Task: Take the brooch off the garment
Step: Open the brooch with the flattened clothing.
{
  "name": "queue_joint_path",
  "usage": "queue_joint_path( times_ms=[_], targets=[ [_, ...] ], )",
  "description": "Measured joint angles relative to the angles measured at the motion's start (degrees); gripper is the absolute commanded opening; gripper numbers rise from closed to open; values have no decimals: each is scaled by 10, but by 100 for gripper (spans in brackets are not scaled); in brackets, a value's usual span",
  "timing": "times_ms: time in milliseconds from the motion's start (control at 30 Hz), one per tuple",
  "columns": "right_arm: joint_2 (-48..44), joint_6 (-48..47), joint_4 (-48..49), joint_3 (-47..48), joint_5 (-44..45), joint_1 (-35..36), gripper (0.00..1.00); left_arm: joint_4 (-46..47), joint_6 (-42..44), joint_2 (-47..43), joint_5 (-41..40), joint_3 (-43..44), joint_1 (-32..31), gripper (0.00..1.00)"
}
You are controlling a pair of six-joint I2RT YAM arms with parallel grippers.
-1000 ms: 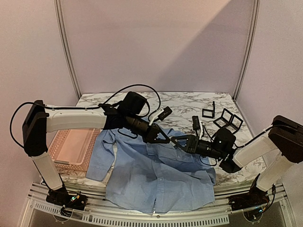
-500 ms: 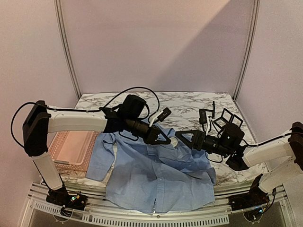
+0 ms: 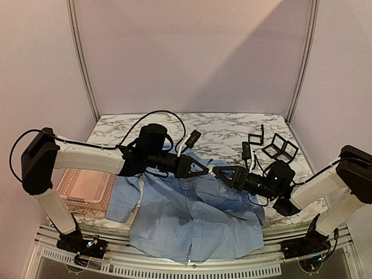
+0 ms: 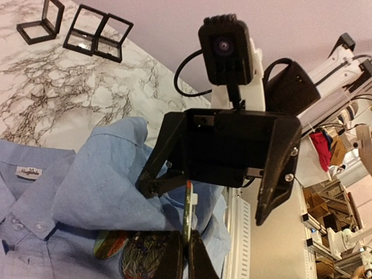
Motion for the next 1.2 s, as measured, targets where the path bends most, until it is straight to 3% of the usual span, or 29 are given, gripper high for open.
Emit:
queue_joint_path(
  times_ms=[433, 1200],
  targets=[
    [5, 11, 26, -2, 19, 7, 50, 83, -40, -14, -10, -28, 0, 0],
    [25, 7, 20, 17, 12, 7, 38, 97, -47, -15, -10, -32, 0, 0]
  ],
)
